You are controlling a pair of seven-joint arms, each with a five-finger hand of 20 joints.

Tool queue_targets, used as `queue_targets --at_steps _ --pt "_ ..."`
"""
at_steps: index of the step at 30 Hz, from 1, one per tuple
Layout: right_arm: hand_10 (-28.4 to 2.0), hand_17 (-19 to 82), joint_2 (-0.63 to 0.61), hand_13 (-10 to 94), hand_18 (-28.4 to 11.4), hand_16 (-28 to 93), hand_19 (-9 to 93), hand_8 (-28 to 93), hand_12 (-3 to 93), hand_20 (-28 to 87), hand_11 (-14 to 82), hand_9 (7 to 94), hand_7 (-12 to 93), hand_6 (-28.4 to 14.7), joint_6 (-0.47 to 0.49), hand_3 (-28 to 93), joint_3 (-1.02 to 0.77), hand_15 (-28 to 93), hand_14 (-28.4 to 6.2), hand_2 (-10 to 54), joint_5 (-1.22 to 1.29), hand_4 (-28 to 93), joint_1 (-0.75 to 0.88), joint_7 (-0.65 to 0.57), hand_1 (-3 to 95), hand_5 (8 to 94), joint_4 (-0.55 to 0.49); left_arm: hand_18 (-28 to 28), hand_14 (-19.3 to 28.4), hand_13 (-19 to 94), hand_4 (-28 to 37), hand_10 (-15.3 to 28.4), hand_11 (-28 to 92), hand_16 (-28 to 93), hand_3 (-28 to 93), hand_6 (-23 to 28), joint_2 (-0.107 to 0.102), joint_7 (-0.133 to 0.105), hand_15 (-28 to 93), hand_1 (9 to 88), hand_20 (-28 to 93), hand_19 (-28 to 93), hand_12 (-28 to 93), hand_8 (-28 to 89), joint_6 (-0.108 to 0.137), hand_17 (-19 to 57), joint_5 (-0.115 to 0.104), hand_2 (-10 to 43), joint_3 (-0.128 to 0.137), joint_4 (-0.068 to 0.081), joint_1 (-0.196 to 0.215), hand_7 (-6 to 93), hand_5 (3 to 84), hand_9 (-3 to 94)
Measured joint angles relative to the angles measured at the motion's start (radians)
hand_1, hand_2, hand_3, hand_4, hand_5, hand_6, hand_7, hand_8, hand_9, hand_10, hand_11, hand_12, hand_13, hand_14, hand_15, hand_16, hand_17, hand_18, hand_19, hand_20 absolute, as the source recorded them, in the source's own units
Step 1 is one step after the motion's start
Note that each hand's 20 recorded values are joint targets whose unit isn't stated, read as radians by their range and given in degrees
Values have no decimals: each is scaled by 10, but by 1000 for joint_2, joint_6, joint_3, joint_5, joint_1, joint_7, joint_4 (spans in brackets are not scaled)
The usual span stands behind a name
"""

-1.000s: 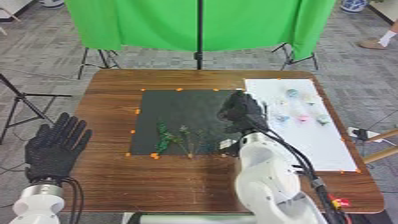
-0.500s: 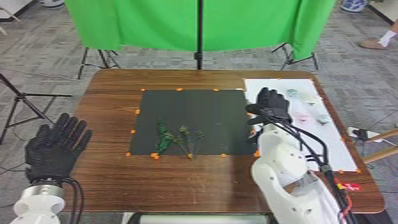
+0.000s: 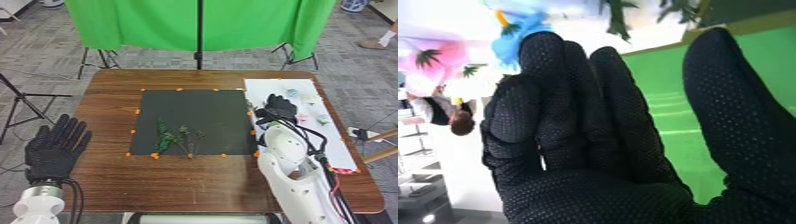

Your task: Arrange flowers

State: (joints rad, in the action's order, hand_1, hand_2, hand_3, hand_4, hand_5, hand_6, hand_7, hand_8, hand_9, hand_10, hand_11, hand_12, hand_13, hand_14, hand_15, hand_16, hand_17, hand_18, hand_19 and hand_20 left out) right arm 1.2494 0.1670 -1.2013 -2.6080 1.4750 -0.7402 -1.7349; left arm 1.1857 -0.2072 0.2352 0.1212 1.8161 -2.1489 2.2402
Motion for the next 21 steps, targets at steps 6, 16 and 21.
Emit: queue_targets --at_steps 6,16,21 --pt "-246 369 4 574 -280 264 932 -65 191 373 166 635 104 -131 71 706 18 611 -203 -95 -4 -206 -39 5 337 648 62 129 142 297 -278 144 198 -57 731 85 6 1 364 304 141 284 122 -93 0 -28 0 190 0 -2 4 146 472 396" --pt "-164 402 14 622 -266 396 932 203 426 482 182 770 333 -42 126 668 71 661 -172 -95 -100 -275 -111 32 597 726 136 144 151 307 -279 148 208 -49 733 87 10 1 423 303 199 382 122 -93 4 -38 -2 190 -2 -4 8 149 477 401" --pt "-139 418 35 673 -261 456 932 208 471 483 156 822 393 -17 202 681 72 621 -132 -95 -108 -278 -135 28 640 749 145 143 150 306 -280 148 210 -56 733 88 10 0 423 303 196 371 122 -94 10 -37 -17 191 -2 -5 8 152 479 402"
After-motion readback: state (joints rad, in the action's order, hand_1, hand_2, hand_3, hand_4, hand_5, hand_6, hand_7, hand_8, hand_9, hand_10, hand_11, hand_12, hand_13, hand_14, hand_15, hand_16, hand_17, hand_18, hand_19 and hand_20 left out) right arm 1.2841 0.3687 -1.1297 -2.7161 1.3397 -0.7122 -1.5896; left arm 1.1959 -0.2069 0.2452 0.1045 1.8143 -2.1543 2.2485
